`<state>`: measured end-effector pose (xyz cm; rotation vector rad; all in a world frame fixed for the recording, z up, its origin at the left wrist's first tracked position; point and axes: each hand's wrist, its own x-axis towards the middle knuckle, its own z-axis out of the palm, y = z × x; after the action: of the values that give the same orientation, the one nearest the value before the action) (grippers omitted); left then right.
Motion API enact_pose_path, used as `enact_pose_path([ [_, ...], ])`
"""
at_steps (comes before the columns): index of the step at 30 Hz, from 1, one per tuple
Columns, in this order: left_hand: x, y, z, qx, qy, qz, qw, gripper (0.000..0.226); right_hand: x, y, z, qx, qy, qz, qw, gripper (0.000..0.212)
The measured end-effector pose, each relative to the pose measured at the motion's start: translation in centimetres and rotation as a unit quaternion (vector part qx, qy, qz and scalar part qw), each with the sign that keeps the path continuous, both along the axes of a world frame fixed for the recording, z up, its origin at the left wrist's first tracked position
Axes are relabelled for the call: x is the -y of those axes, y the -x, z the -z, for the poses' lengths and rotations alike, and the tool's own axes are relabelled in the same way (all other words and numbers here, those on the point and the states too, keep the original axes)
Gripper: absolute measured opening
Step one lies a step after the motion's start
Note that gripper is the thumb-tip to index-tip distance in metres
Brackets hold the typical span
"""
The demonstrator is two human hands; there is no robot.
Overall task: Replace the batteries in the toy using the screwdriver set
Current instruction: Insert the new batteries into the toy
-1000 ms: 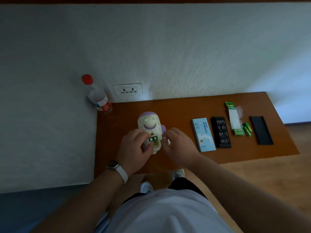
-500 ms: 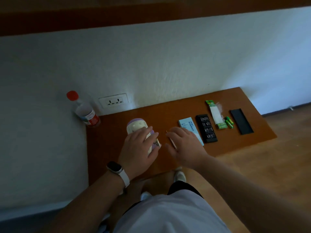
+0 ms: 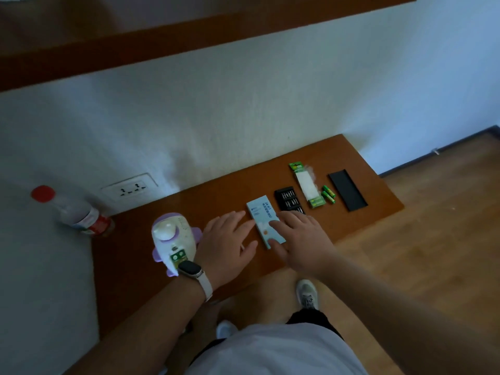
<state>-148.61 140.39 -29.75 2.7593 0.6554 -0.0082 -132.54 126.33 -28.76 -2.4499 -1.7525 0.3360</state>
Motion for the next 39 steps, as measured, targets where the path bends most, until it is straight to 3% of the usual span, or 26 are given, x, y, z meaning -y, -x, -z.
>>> enact_pose_path([
  [8, 3.9, -8.2, 0.6, 0.022, -0.011, -0.037, 0.999, 0.048, 3.8, -9.6, 0.8, 0.007, -0.025, 0.003, 1.0, 0.047],
  [18, 7.6, -18.8, 1.9, 0.011, 0.005, -0.094, 0.995, 0.049, 6.3, -21.8, 3.8, -0.007, 0.018, 0.0, 1.0, 0.044],
  [21, 8.5, -21.5, 2.4, 0.026, 0.018, -0.122, 0.992, 0.04, 6.6, -24.3, 4.8, -0.023, 0.031, -0.004, 0.999, 0.041],
  [33, 7.7, -27.9, 7.4, -0.014, 0.06, -0.112, 0.992, 0.031, 4.6, -29.8, 8.0, -0.071, 0.02, -0.001, 0.997, 0.034],
  [39, 7.1, -29.8, 10.4, -0.035, 0.052, -0.105, 0.992, 0.041, 2.1, -30.1, 10.1, -0.064, 0.009, -0.023, 0.998, 0.026],
])
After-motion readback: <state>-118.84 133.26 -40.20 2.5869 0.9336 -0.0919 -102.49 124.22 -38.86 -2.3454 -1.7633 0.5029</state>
